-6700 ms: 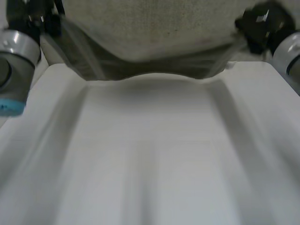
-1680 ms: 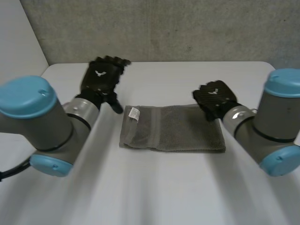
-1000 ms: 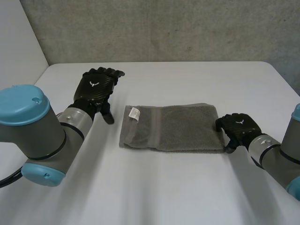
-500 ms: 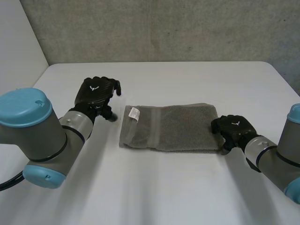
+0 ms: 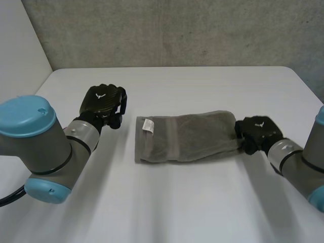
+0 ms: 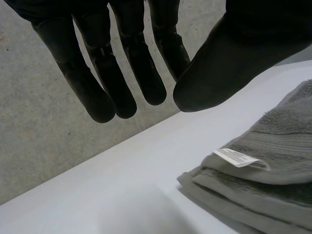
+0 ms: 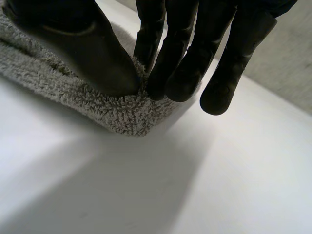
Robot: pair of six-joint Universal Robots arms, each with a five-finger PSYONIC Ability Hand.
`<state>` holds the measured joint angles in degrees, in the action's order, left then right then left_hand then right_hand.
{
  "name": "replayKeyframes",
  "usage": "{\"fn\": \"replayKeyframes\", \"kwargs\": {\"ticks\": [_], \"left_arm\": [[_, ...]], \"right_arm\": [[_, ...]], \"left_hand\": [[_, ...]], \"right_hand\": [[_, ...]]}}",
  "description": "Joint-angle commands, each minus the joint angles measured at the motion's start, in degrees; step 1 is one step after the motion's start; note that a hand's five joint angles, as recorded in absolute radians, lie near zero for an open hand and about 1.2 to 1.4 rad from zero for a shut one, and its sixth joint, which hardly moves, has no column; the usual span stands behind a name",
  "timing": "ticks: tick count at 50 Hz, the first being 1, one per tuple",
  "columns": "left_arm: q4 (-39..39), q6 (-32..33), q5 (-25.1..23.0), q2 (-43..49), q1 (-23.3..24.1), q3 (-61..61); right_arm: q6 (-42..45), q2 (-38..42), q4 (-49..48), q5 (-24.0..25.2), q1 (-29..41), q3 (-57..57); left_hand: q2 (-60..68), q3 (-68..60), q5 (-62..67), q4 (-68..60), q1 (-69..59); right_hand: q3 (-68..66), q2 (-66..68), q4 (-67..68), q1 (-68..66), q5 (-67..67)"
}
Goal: Fold the towel.
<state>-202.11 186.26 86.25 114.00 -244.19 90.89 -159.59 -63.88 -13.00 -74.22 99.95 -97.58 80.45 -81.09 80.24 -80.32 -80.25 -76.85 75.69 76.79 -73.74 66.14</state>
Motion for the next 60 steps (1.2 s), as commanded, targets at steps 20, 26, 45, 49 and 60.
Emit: {"fn": "replayKeyframes", "kwargs": {"ticks": [20,26,45,49,60], "left_arm": [[-0.13,0.16,1.73,-1.94,-2.35,-0.45],[-0.13,0.07,1.55,-1.94,-2.17,-0.37],[-0.74,-6.78,1.2,4.28,1.86,-7.3],[-0.3,-7.14,1.12,7.11,3.19,-8.89],[0.05,-6.44,0.94,15.72,6.79,-11.09]], "right_arm": [[22.48,13.78,3.33,1.8,33.29,24.01],[23.27,15.71,8.61,2.59,33.47,23.66],[-6.17,-3.01,11.68,2.59,16.51,13.73],[-6.7,-2.92,13.0,2.5,15.1,14.17],[-8.98,7.01,13.0,2.67,15.36,20.5]], "left_hand": [[-68.39,69.02,-78.18,68.26,68.18],[-68.39,69.02,-78.18,68.26,68.18],[-68.05,68.68,-77.84,67.92,67.85],[-68.05,68.68,-77.84,67.92,67.85],[-68.39,69.02,-78.18,68.26,68.18]], "right_hand": [[-3.15,4.31,3.21,-6.26,3.86],[-3.15,4.31,3.21,-6.26,3.86],[66.85,-65.69,-66.79,63.74,-66.14],[66.85,-65.69,-66.79,63.74,-66.14],[66.85,-65.69,-66.79,63.74,-66.14]]}}
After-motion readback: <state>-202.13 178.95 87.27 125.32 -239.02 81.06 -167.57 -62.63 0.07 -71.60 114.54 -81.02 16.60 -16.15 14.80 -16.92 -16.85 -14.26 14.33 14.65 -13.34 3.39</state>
